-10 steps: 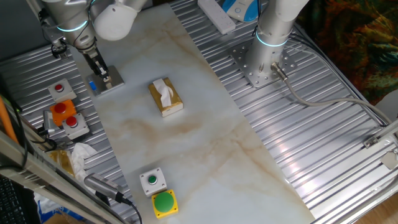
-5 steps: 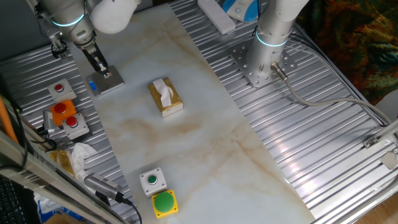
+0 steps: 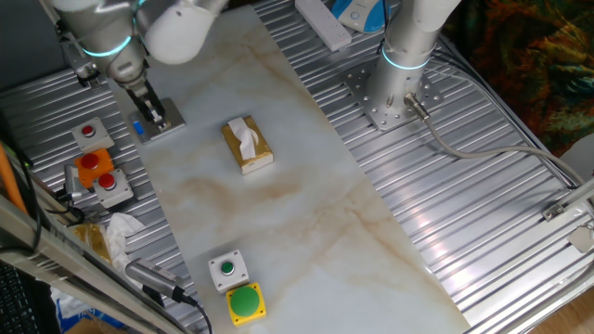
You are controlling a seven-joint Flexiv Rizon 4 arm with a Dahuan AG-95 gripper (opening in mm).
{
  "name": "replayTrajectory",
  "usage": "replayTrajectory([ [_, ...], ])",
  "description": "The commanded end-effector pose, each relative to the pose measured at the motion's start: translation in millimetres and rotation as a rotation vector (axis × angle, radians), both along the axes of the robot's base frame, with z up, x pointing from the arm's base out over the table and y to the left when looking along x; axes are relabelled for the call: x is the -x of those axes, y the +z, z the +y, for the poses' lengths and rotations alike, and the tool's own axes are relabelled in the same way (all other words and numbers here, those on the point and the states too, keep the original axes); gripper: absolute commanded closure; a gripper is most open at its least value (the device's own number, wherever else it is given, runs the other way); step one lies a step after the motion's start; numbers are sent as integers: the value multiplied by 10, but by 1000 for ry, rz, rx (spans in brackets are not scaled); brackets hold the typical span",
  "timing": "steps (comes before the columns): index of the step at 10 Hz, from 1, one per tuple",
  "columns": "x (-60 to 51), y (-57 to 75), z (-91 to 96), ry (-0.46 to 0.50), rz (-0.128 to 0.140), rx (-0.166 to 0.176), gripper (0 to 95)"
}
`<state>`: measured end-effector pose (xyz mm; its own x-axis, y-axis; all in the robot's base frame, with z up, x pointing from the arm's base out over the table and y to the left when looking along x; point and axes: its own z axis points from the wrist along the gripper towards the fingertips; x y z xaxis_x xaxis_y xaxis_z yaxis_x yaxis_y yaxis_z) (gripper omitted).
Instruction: Remove the object from the scale
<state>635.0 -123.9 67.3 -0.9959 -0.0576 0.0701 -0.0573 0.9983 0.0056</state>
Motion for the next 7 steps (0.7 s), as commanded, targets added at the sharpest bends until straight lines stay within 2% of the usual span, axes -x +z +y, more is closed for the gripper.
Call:
replayTrajectory([
  [1,43,-21,494,-60,-5,6,950],
  [4,74,-5,1029,-130,-10,8,950],
  [7,163,-56,1298,-157,-19,5,950],
])
